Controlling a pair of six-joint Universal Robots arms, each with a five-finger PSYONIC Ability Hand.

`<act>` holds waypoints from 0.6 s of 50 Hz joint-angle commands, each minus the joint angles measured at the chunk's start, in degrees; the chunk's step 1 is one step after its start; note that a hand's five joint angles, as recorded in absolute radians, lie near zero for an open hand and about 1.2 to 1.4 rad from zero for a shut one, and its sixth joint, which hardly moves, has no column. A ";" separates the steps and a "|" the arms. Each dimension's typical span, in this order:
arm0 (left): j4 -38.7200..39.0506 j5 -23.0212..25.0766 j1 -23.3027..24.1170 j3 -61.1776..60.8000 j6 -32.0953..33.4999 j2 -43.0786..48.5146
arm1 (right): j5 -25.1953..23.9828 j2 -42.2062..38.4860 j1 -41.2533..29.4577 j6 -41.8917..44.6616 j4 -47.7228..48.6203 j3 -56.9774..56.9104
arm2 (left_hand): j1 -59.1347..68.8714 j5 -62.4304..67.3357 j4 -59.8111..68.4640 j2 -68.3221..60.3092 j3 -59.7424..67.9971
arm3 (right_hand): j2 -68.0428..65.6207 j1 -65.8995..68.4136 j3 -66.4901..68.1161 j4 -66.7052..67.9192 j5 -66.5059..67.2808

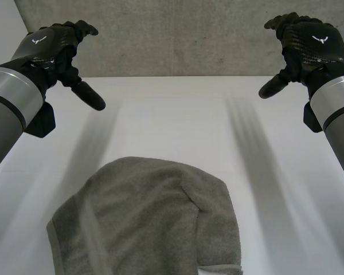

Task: Fold the towel.

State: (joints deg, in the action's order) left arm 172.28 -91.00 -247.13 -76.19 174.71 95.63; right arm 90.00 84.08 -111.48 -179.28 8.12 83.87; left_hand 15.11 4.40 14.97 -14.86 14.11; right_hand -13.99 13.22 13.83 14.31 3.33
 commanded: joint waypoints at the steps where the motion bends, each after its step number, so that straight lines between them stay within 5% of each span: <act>1: -0.89 -0.32 0.07 0.17 0.10 0.43 | 0.52 -0.06 0.04 2.17 -0.73 -0.46 | -3.55 -2.84 -3.41 3.30 -2.55 | 3.99 -3.22 -3.83 -4.31 -3.33; 20: -0.80 0.21 1.91 -4.39 1.07 -1.49 | -0.27 -0.15 -0.05 5.87 -3.90 -1.43 | -0.86 -0.15 -0.72 0.62 0.13 | 3.99 -3.22 -3.83 -4.31 -3.33; 30: 2.87 3.18 2.80 -23.88 6.41 -7.73 | -11.59 -0.15 -0.05 23.60 -20.75 2.69 | 4.52 5.22 4.65 -4.76 5.51 | 3.99 -3.22 -3.83 -4.31 -3.33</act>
State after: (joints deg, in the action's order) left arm 172.36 -90.23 -244.29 -88.73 177.20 91.16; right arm 85.36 83.88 -111.33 -165.00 -3.66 83.02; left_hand 15.95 6.76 15.93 -16.74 16.65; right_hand -13.99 13.22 13.82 14.30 3.33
